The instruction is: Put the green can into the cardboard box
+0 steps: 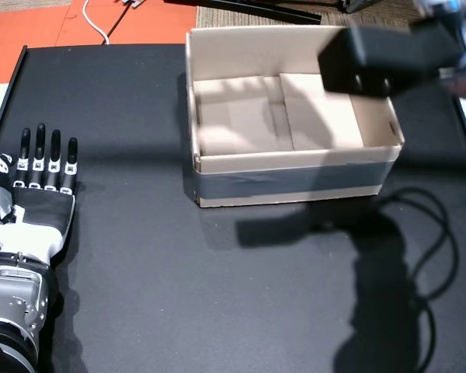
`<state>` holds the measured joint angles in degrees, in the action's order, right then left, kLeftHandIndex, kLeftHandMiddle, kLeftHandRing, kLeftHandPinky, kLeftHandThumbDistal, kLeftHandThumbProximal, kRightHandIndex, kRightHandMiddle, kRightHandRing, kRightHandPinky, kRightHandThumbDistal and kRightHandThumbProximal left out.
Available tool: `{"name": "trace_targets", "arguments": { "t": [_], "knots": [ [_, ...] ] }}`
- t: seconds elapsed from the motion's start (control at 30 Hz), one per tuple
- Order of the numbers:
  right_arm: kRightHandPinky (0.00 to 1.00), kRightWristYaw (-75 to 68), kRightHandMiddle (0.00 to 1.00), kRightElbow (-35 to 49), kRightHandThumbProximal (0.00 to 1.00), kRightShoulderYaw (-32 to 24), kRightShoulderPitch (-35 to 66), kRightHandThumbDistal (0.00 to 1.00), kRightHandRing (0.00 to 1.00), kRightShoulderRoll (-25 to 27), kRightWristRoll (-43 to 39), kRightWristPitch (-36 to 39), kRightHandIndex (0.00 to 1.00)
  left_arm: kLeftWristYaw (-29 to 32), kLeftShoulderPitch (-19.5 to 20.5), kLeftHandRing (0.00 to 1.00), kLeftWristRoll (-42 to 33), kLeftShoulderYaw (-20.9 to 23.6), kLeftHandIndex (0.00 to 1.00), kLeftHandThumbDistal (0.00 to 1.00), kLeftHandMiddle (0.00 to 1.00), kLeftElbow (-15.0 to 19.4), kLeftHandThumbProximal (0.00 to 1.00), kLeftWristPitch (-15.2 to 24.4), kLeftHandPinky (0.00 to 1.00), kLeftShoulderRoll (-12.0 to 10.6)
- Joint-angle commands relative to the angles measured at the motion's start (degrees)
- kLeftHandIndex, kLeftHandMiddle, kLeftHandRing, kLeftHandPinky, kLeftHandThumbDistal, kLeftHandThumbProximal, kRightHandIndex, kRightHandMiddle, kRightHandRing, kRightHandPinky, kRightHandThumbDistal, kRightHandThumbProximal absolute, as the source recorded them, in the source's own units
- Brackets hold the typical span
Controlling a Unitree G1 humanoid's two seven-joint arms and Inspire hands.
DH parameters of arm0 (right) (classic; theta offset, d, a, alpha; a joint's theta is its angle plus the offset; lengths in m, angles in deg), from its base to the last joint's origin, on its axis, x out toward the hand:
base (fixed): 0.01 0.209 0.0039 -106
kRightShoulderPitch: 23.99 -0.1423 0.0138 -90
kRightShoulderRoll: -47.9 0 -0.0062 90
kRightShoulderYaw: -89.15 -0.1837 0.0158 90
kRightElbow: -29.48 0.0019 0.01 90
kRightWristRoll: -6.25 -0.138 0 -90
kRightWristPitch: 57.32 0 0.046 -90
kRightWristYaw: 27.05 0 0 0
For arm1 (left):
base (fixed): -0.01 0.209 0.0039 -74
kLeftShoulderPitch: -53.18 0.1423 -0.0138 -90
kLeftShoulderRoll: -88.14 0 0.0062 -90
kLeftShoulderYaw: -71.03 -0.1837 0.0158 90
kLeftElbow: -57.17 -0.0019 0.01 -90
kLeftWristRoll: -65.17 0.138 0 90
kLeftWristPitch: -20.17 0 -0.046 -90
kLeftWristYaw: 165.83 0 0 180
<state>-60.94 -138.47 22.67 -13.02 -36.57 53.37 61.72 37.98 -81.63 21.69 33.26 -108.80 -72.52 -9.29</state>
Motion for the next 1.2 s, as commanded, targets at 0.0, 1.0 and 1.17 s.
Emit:
{"name": "trace_targets", "arguments": {
  "t": [0.0, 1.0, 1.17],
  "knots": [
    [0.22, 6.7, 0.0, -0.22, 0.17, -1.29, -2.45, 0.16, 0.03, -0.43, -2.84, -2.49, 0.0, -2.15, 2.52, 0.64, 1.01, -0.31, 0.51, 0.0, 0.53, -1.37, 0.57, 0.53, 0.76, -0.81],
    [0.29, 32.83, 0.12, -0.62, 0.15, -0.85, -2.02, 0.07, 0.18, -4.14, -6.48, -12.47, 0.1, -1.51, 2.45, 0.63, 0.64, -0.02, 0.51, 0.0, 0.51, -1.38, 0.58, 0.35, 0.73, -2.32],
    [0.34, 33.43, 0.13, -0.69, 0.17, -0.12, -1.28, 0.08, 0.2, -5.01, -6.42, -12.24, 0.12, -1.04, 2.45, 0.66, 0.64, -0.02, 0.52, 0.0, 0.55, -1.37, 0.58, 0.46, 0.76, -2.48]
  ]
}}
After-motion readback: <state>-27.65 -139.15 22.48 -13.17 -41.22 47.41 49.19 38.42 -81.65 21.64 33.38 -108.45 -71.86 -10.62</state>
